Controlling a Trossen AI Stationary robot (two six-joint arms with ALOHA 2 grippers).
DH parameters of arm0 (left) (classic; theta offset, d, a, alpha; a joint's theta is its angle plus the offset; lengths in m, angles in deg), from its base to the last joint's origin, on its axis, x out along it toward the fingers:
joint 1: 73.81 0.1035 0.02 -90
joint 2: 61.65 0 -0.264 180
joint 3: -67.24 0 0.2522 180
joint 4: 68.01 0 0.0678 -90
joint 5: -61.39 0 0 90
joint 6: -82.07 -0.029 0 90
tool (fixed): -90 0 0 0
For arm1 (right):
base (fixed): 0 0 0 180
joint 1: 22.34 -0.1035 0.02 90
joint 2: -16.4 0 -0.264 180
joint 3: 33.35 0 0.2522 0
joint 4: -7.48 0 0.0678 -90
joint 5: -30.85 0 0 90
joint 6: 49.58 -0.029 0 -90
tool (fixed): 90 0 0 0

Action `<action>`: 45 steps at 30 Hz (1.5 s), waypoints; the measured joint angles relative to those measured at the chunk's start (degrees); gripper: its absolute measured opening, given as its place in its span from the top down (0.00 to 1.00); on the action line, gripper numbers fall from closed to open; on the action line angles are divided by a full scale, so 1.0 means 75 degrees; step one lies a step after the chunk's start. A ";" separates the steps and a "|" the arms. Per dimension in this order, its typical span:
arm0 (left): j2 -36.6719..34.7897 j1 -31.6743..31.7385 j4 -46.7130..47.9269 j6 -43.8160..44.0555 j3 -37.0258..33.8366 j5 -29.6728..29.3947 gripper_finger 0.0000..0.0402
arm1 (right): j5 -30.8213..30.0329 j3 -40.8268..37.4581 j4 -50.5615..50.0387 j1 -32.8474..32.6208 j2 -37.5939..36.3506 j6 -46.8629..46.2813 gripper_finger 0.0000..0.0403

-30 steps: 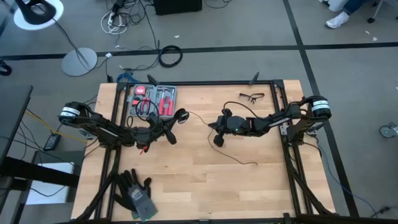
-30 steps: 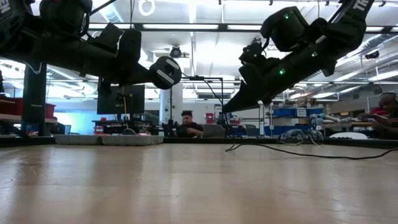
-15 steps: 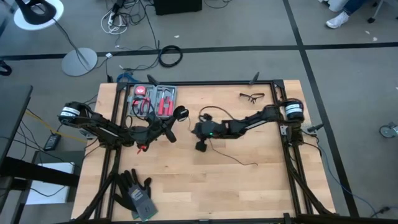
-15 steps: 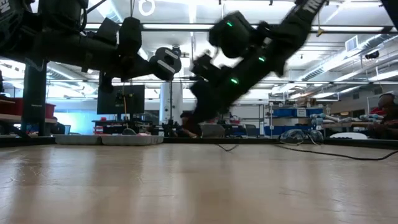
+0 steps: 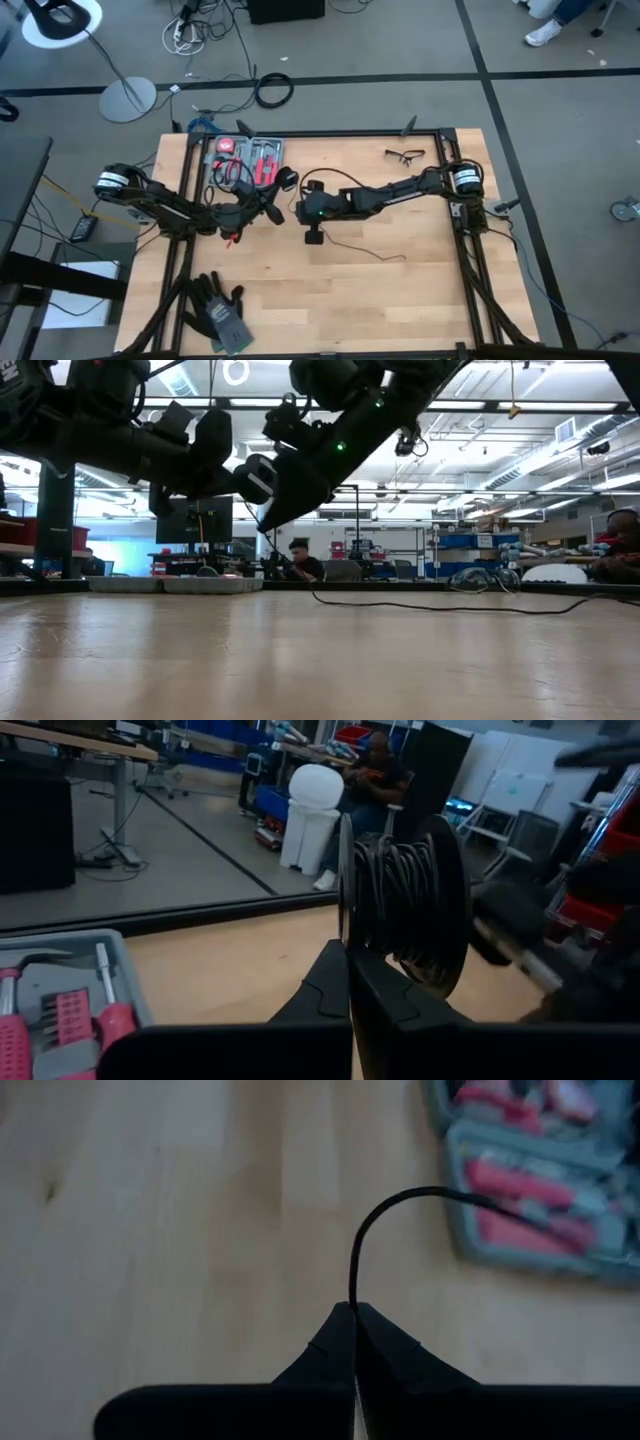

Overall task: Coil cords
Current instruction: Coil the black wire on the black spool

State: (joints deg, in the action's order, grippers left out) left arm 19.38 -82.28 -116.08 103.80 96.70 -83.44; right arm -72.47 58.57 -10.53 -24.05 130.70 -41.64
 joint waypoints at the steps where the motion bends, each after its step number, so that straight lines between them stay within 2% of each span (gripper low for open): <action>1: 0.0000 0.0000 -0.0023 -0.0001 0.0000 0.0002 1.00 | 0.0003 -0.0043 -0.0115 -0.0007 0.0000 -0.0046 1.00; 6: 0.0000 -0.0003 -0.0293 -0.0157 -0.0003 0.0000 1.00 | 0.0111 -0.0377 -0.0766 -0.0004 0.0000 -0.0591 0.98; 10: 0.0000 -0.0009 -0.0342 -0.0392 -0.0003 -0.0004 1.00 | 0.0547 -0.0817 -0.0374 0.0003 -0.0003 -0.1030 0.94; 18: 0.0000 -0.0023 -0.0349 -0.0428 -0.0003 -0.0029 1.00 | 0.0582 -0.1512 -0.0074 0.0005 -0.0247 -0.1378 0.86; 24: 0.0000 -0.0035 -0.0329 -0.0436 -0.0012 -0.0027 1.00 | 0.0334 -0.2298 -0.0273 0.0043 -0.1427 -0.1384 0.85; 30: 0.0000 -0.0035 -0.0339 -0.0461 -0.0016 0.0054 1.00 | -0.0663 -0.3818 -0.0044 0.0043 -0.3355 -0.1783 0.85; 33: 0.0000 -0.0035 -0.0352 -0.0463 -0.0013 0.0119 1.00 | -0.1109 -0.4822 0.1083 0.0043 -0.4179 -0.2197 0.85; 36: 0.0000 -0.0035 -0.0346 -0.0469 -0.0014 0.0140 1.00 | -0.1018 -0.5961 0.3376 0.0076 -0.4463 -0.2690 0.85; 40: 0.0000 -0.0035 -0.0348 -0.0469 -0.0010 0.0149 1.00 | -0.0782 -0.7010 0.6755 0.0063 -0.3956 -0.2741 0.84; 42: 0.0000 -0.0035 -0.0364 -0.0466 -0.0017 0.0151 1.00 | -0.0795 -0.7231 0.7688 0.0069 -0.3637 -0.2739 0.82; 45: 0.0000 -0.0035 -0.0360 -0.0469 -0.0015 0.0210 1.00 | -0.0795 -0.7149 0.8105 0.0112 -0.3218 -0.2735 0.77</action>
State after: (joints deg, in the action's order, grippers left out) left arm 19.38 -82.54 -118.78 100.29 96.59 -81.86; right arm -78.43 4.95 50.26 -23.21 106.57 -62.15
